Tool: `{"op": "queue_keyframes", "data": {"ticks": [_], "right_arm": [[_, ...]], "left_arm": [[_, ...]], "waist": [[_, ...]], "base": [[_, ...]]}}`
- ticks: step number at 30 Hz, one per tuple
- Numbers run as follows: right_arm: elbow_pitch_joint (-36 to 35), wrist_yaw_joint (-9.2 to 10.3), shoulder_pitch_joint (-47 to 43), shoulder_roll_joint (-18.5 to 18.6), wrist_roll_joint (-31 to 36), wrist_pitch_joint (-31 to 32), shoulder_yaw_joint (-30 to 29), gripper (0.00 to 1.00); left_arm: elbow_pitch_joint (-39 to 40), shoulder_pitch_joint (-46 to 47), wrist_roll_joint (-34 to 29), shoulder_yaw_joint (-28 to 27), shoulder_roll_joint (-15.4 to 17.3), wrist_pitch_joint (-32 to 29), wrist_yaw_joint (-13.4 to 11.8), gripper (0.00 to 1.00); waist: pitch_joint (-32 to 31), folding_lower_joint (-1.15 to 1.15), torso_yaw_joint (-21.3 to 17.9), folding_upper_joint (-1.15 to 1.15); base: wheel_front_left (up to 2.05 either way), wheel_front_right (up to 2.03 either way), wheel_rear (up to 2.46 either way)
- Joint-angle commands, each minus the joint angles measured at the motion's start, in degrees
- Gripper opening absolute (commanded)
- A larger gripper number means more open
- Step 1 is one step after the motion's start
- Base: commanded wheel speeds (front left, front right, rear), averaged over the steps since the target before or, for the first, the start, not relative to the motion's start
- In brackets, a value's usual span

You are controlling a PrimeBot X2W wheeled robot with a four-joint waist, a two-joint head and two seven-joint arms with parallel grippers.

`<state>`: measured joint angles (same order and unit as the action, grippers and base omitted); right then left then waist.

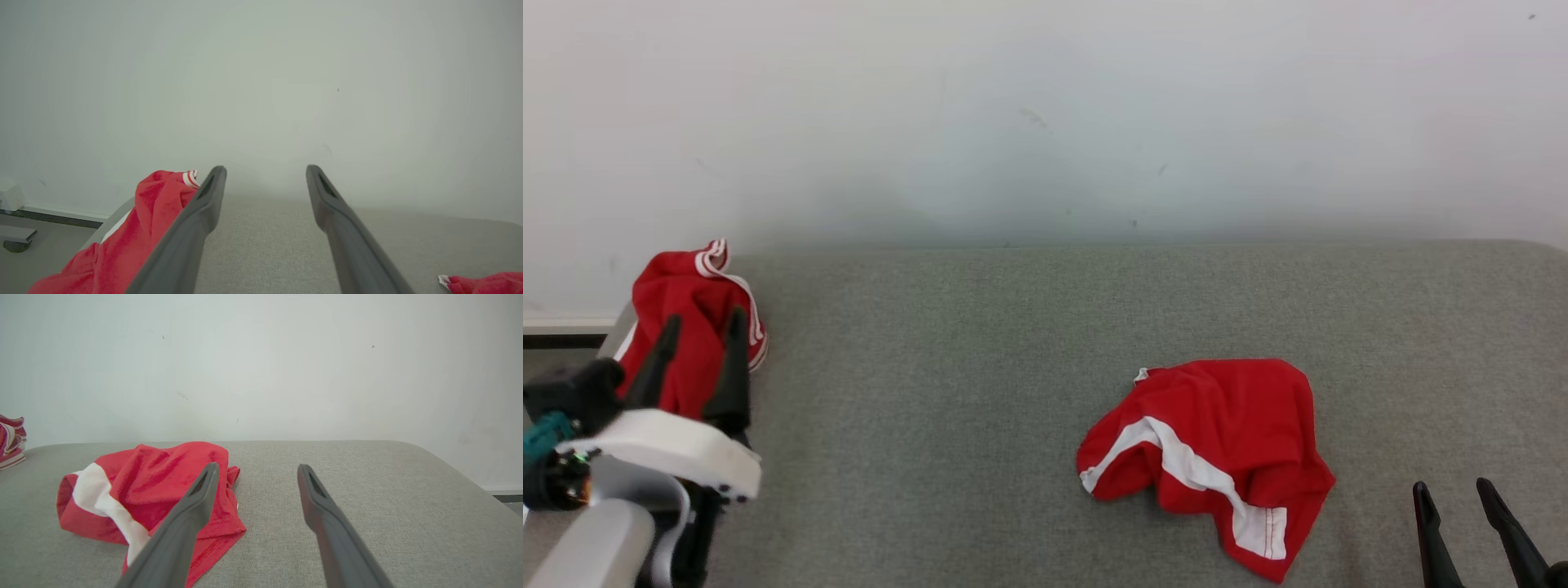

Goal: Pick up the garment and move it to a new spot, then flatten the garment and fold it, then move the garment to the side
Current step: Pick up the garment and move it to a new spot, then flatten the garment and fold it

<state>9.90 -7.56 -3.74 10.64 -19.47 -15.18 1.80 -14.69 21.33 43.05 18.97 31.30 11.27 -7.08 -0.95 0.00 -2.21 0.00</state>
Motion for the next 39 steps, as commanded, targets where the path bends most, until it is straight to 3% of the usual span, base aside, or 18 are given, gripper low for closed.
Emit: {"op": "queue_keyframes", "data": {"ticks": [1, 9, 11, 16, 21, 28, 32, 39], "right_arm": [[-0.4, 0.14, -0.7, 0.6, 0.8, 0.0, 0.0, 1.00], [-1.9, 0.14, -0.8, 2.0, 1.5, 0.1, 0.7, 1.00], [-2.0, 0.14, -0.9, 2.2, 1.5, 0.1, 0.6, 1.00], [-1.7, 0.14, -1.3, 2.5, 1.9, 0.1, 0.8, 1.00], [-1.0, 0.14, -2.4, 2.4, 2.8, 0.1, 0.8, 1.00], [0.3, 0.14, -3.8, 1.1, 4.0, 0.1, 0.7, 1.00], [0.7, 0.14, -3.7, 0.9, 4.2, 0.1, 1.1, 1.00], [1.1, 0.14, -3.4, 0.6, 3.9, 0.1, 1.5, 1.00]], "left_arm": [[2.2, -2.6, -1.0, 0.3, -0.8, 0.8, -0.8, 1.00], [11.0, -15.2, -5.4, 0.0, -4.4, 3.9, -3.1, 1.00], [12.8, -18.2, -6.7, -2.0, -6.7, 3.9, -3.6, 1.00], [14.2, -25.2, -11.8, -5.3, -10.4, 3.9, -2.6, 1.00], [14.8, -30.0, -17.6, -10.8, -17.2, 3.9, 1.6, 1.00], [12.2, -34.1, -24.9, -17.4, -24.6, 3.9, 11.3, 1.00], [11.0, -34.6, -27.1, -20.4, -26.6, 3.9, 13.4, 1.00], [10.7, -34.2, -28.4, -22.5, -28.0, 3.9, 14.5, 1.00]], "waist": [[-0.1, 0.00, 0.2, 0.00], [-0.9, 0.00, 0.2, 0.00], [-1.1, 0.00, 0.3, 0.00], [-1.3, 0.00, 0.2, 0.00], [-1.4, 0.00, 0.7, 0.00], [-2.1, 0.00, 0.3, 0.00], [-2.4, 0.00, -0.2, 0.00], [-2.5, 0.00, -0.7, 0.00]], "base": [[0.00, 0.00, 0.00], [0.00, 0.00, 0.00], [0.00, 0.00, 0.00], [0.00, 0.00, 0.00], [0.00, 0.00, 0.00], [0.00, 0.00, 0.00], [0.00, 0.00, 0.00], [0.00, 0.00, 0.00]]}}
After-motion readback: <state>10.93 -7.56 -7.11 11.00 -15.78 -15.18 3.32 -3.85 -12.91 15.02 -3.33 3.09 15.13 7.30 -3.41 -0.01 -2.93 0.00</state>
